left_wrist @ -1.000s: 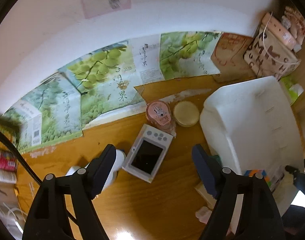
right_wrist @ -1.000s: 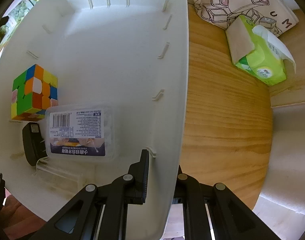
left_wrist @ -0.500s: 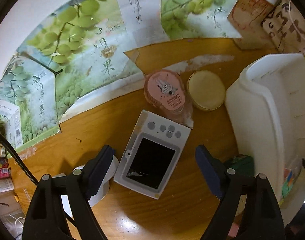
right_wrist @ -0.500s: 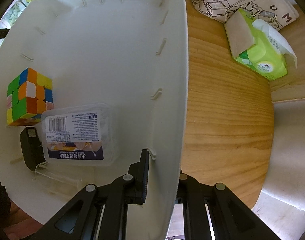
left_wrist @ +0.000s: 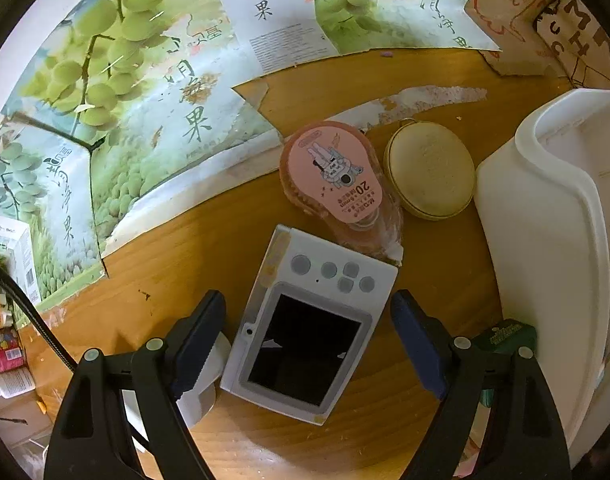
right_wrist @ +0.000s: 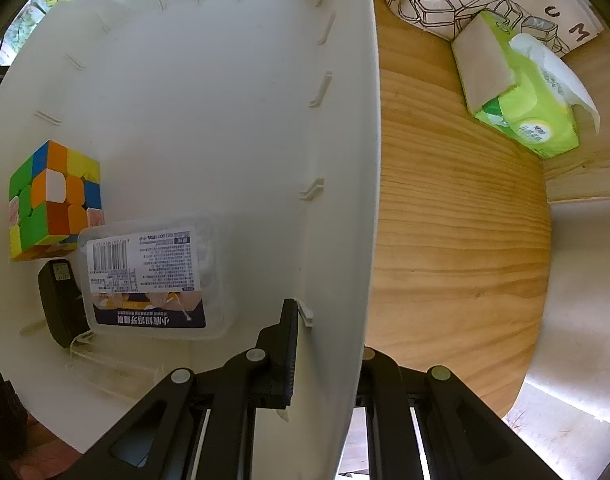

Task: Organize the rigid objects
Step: 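Move the left tool to the white handheld game device and grasp it, then lift the white game device and lower it into the tray, then open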

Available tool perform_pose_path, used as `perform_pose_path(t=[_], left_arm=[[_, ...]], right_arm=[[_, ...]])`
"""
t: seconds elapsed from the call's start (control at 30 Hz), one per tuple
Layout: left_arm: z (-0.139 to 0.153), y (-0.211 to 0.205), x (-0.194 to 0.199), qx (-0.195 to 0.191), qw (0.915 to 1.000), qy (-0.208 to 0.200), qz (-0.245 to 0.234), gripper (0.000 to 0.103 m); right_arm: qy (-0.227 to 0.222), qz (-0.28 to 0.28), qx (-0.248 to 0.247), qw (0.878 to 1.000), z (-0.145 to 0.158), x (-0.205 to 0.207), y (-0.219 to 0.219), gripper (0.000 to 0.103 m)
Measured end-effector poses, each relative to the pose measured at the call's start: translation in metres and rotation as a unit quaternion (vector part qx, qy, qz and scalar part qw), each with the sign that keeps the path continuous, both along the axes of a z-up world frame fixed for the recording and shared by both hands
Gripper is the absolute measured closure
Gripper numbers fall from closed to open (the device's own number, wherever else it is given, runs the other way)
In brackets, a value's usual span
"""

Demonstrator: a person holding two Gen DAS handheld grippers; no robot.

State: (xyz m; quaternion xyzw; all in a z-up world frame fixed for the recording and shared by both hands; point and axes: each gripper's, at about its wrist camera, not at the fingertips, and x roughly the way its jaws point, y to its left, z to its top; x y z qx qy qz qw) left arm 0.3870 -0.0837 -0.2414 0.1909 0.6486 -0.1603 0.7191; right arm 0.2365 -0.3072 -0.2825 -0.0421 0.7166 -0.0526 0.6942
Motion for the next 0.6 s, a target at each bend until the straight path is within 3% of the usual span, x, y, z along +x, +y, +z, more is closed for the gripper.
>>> perform_pose_path(t=[0.2, 0.4, 0.6], left_arm=[[-0.007, -0.007, 0.006, -0.001, 1.0, 0.007, -0.002, 0.017], [-0.012, -0.003, 0.006, -0.012, 0.9999, 0.007, 0.006, 0.031], [-0.012, 0.003, 0.008, -0.013, 0.9998, 0.0, 0.018, 0.034]], right_arm=[[0.001, -0.001, 0.0, 1.0, -0.002, 0.003, 0.001, 0.09], [0.001, -0.001, 0.001, 1.0, -0.003, 0.005, 0.001, 0.09], [0.0, -0.001, 0.002, 1.0, -0.003, 0.006, 0.001, 0.09]])
